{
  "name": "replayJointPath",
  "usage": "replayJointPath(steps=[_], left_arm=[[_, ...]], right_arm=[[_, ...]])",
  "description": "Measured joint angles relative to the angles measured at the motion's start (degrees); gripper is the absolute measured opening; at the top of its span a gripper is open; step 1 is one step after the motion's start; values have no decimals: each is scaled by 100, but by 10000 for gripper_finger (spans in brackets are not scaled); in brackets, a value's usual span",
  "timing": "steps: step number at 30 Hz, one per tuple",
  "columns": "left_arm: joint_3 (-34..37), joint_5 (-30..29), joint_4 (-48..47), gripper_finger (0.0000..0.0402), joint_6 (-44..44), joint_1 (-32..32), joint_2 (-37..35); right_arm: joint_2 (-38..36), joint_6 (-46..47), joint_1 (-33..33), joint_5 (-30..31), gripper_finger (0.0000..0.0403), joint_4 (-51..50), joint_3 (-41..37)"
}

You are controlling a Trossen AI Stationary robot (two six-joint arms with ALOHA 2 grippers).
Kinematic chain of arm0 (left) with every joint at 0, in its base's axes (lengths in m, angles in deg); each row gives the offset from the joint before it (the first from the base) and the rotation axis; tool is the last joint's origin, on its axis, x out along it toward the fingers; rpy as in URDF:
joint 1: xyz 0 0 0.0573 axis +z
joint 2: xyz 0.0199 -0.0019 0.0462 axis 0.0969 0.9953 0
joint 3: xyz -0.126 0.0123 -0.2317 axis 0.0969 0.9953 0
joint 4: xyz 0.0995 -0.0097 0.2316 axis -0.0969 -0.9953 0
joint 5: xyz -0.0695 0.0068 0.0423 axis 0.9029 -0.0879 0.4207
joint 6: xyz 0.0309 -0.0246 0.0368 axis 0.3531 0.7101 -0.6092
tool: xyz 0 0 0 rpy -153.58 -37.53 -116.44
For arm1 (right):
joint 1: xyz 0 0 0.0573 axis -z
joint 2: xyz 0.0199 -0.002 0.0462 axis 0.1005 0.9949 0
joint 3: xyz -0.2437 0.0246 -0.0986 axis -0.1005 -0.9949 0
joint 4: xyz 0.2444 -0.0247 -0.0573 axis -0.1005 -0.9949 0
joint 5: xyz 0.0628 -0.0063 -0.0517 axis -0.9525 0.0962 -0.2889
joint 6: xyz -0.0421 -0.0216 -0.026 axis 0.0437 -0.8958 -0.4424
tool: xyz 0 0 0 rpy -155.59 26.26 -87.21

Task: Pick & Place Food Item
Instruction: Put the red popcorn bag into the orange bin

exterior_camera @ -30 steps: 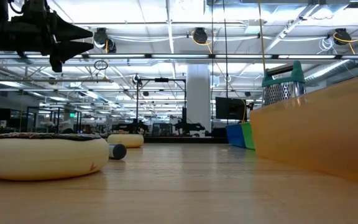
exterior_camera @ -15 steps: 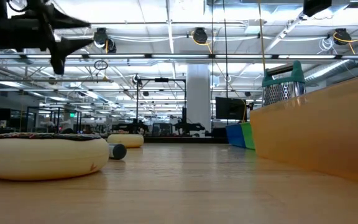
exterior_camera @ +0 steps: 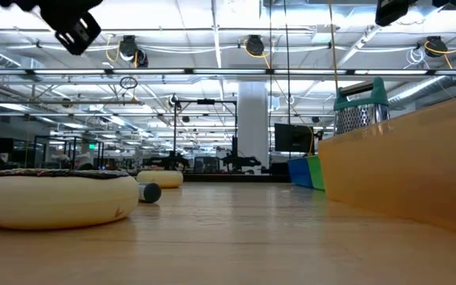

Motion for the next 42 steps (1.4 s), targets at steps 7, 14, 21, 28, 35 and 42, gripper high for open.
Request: replayJointPath(steps=[7,14,21,28,35,42], left_arm=[[-2603,306,-4164,175,2176,-721,2012],[-3426,1136,-5904,175,4073,-1452,3374],[-3426,1200,-5785,175,4617,-2270,4352],[-3428,1108,-5081,175,5025,-2977,4959],[-3452,396,-5114,175,4391,-3400,5509],[-3463,-263,-5163,175,3896,-3534,5829]], right_arm=[[0,-722,319,2,73,99,0],[0,-940,655,2,73,263,0],[0,-877,681,-2,73,217,0],[0,-874,681,-15,73,132,0],[0,-874,679,-17,73,156,0],[0,-874,679,-13,73,165,0]])
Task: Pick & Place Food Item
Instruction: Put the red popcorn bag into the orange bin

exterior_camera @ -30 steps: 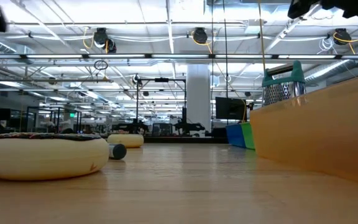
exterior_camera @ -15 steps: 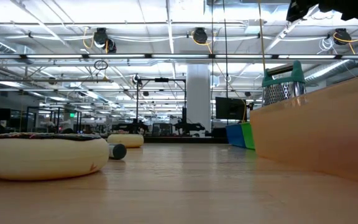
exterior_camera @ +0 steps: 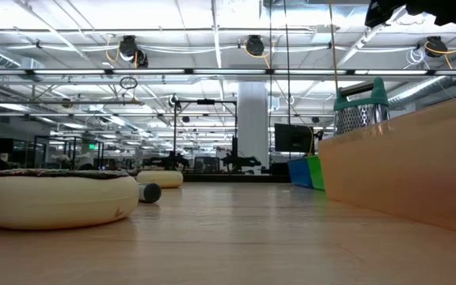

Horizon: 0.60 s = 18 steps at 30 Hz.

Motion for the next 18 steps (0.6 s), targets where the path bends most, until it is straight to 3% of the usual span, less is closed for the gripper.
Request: replayJointPath(steps=[8,18], left_arm=[[27,-864,-1,175,-80,7,47],[35,-1080,4,175,-319,55,55]], right_arm=[[0,2,0,6,73,-35,0],[0,0,0,7,73,-79,0]])
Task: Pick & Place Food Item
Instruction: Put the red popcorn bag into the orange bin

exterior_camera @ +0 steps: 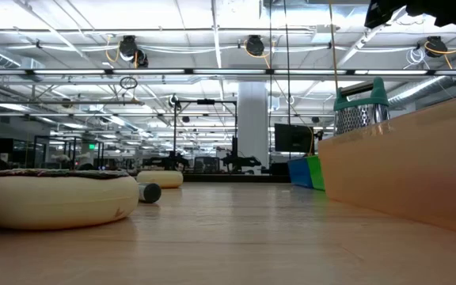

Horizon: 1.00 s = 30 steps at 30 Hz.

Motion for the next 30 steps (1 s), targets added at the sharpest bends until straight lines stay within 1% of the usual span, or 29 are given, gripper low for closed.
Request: replayJointPath(steps=[6,13,16,17,19,22,24,27,30], left_arm=[[-54,23,-5,175,-726,167,2],[-188,-179,-35,175,-1867,370,11],[-190,-211,-48,175,-2016,416,11],[-188,-199,-76,175,-1955,440,11],[-192,-117,-136,175,-1533,497,9],[-195,70,-398,175,-474,593,-2],[-195,281,-686,175,71,651,-38],[-177,288,-1092,175,351,718,-128],[-149,113,-1502,175,818,716,-403]], right_arm=[[0,-1,0,2,73,-2,0],[0,-9,0,4,73,-20,0],[0,-15,0,4,73,-67,0],[0,-15,0,4,73,-81,0],[0,-17,0,6,73,-85,0],[0,-48,0,6,73,-85,0],[0,-61,0,6,73,-85,0],[0,-61,0,6,73,-85,0],[0,-61,0,6,73,-85,0]])
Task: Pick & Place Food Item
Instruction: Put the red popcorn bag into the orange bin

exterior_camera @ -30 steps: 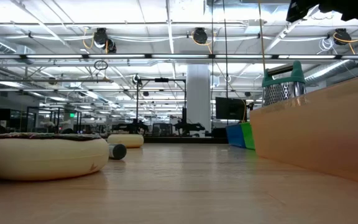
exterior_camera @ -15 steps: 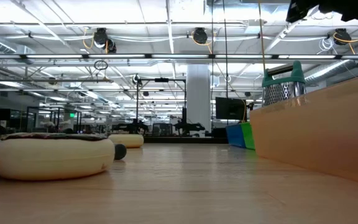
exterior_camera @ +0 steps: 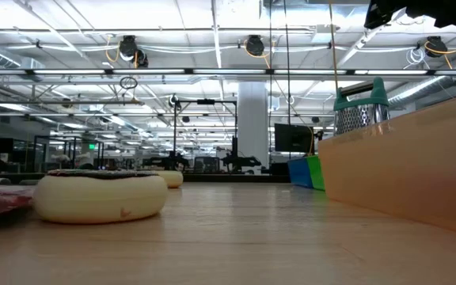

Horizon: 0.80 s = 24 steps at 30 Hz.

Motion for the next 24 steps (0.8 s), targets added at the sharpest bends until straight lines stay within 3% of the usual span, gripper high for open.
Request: replayJointPath(steps=[6,9,11,17,24], left_arm=[[-12,-538,-595,174,904,7,-883],[-28,-593,-204,175,934,8,-1236],[-27,-372,470,175,373,80,-1283],[-39,-224,2531,174,-537,496,-669],[-34,675,2619,174,-539,704,95]], right_arm=[[1,82,0,0,73,5,2],[0,127,0,0,73,20,2],[2,127,0,0,73,20,0],[2,107,0,0,73,50,2],[2,107,0,-2,73,55,2]])
